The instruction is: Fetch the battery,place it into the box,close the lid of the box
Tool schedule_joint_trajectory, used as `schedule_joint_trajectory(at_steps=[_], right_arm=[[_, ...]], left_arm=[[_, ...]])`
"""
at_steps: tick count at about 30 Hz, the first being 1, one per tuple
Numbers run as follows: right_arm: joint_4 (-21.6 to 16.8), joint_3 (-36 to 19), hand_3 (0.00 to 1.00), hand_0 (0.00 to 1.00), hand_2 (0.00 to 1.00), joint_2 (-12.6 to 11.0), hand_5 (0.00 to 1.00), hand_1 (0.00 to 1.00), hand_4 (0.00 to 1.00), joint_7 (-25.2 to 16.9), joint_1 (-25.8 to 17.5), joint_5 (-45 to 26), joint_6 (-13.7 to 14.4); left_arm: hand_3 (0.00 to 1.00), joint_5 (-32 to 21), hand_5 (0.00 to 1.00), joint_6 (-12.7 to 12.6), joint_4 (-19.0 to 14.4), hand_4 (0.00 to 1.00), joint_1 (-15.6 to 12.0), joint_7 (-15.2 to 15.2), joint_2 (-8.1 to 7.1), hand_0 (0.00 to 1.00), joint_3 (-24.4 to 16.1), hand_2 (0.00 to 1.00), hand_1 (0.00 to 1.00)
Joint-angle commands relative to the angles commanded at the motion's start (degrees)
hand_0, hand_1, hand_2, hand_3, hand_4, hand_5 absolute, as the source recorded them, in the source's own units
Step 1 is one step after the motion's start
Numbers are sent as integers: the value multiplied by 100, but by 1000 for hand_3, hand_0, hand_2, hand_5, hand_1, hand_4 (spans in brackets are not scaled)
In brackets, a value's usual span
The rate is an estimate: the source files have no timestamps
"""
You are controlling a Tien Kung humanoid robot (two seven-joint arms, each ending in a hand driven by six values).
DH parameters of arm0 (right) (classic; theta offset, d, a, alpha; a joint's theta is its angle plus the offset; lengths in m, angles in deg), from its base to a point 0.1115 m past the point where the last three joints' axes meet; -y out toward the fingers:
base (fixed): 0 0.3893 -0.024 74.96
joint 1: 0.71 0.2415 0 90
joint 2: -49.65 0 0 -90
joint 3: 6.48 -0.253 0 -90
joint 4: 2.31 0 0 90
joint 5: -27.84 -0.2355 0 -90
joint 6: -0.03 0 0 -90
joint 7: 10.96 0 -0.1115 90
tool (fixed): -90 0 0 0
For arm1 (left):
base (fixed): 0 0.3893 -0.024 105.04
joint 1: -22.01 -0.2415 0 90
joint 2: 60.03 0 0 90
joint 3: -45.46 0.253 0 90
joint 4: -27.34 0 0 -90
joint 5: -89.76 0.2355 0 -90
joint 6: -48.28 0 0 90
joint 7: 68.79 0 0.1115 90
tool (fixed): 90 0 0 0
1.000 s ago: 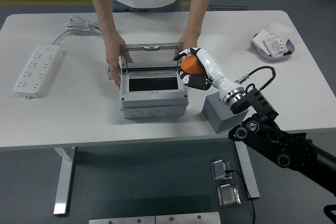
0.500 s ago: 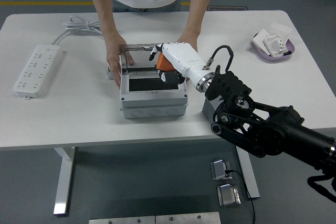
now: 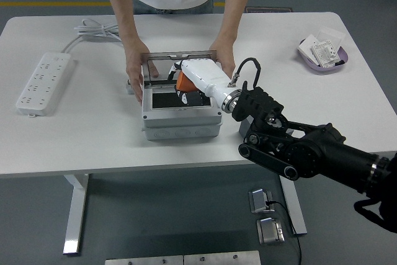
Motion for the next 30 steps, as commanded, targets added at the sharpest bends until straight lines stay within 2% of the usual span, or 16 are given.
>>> schedule_joint_trajectory(at_steps=[6,7,12,13,18,19,26,30], right_arm=[[147,38,559,236,484,46,2,287,2,-108,8,-238,0],[164,48,637,322,550,54,43,398,111,-123,5,-272,16],[219,91,637,322,550,93,43,398,111,-171,-23,-389,117],[226,91,705,541,670,102,290,596,575,-182,-31,-410,140],[245,99,705,541,670,140,290,596,575,-207,-42,-461,222],[244,99,815,762,713,146,479,692,742,-211,-43,-469,238],[159,61,817,775,714,152,505,687,767,-242,-56,-516,352],[-107,-37,817,775,714,33,505,687,767,-209,-92,-576,414]], left_arm=[[573,52,47,6,-2,597,9,12,-10,645,-36,592,689],[573,57,42,6,-2,595,12,12,-11,645,-39,591,689],[573,71,42,12,-3,595,20,15,-9,645,-36,591,689],[572,82,42,14,-3,594,21,20,-8,645,-42,592,689],[572,106,42,18,-4,594,32,24,-5,645,-45,592,689],[572,108,39,18,-4,593,35,24,-5,645,-45,592,689],[571,125,38,22,-4,590,52,29,4,645,-45,591,689],[571,109,38,18,-4,590,39,29,16,645,-34,591,689]])
